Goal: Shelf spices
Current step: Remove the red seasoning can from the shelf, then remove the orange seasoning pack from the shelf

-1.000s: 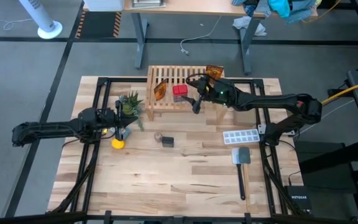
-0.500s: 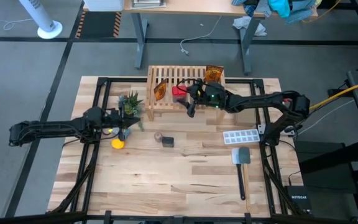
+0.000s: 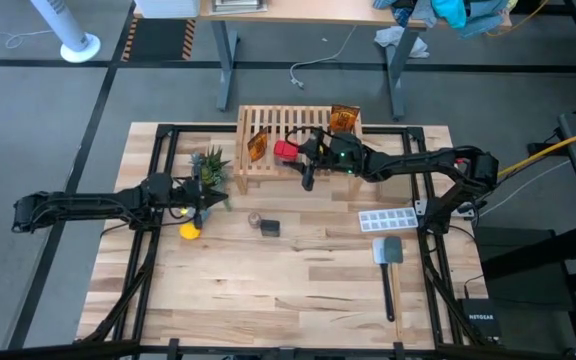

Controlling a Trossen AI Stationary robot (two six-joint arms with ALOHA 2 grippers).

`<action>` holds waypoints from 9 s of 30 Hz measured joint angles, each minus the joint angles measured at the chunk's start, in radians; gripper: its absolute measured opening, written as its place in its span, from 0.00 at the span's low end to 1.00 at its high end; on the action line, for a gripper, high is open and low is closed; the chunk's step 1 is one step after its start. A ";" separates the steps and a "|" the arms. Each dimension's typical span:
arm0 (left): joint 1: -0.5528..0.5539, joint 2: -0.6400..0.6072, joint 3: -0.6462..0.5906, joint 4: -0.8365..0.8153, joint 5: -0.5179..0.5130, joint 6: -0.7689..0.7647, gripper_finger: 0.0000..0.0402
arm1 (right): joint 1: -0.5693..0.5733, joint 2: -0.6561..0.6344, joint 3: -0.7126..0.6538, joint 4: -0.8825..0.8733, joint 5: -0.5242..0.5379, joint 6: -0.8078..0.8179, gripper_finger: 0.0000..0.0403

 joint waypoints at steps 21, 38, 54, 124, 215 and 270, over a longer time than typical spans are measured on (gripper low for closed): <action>0.000 0.000 -0.001 0.003 0.000 -0.002 0.00 | 0.486 -0.244 0.002 -0.604 0.374 0.138 0.45; 0.000 0.000 -0.001 0.003 0.000 -0.006 0.00 | 0.813 -0.023 -0.213 -0.313 0.782 0.512 0.45; -0.001 0.000 -0.002 0.003 0.000 -0.002 0.00 | 0.669 0.263 -0.333 0.356 0.626 0.416 0.45; -0.003 0.174 0.228 0.121 -0.027 0.204 0.00 | 0.532 -0.005 -0.272 0.131 0.382 0.273 0.91; -0.414 -0.013 0.364 -0.832 -0.278 -0.248 0.07 | 0.533 -0.006 -0.272 0.076 0.415 0.307 0.91; -0.521 0.588 -0.002 0.302 -0.439 -0.031 0.07 | 0.533 -0.006 -0.272 0.076 0.415 0.307 0.91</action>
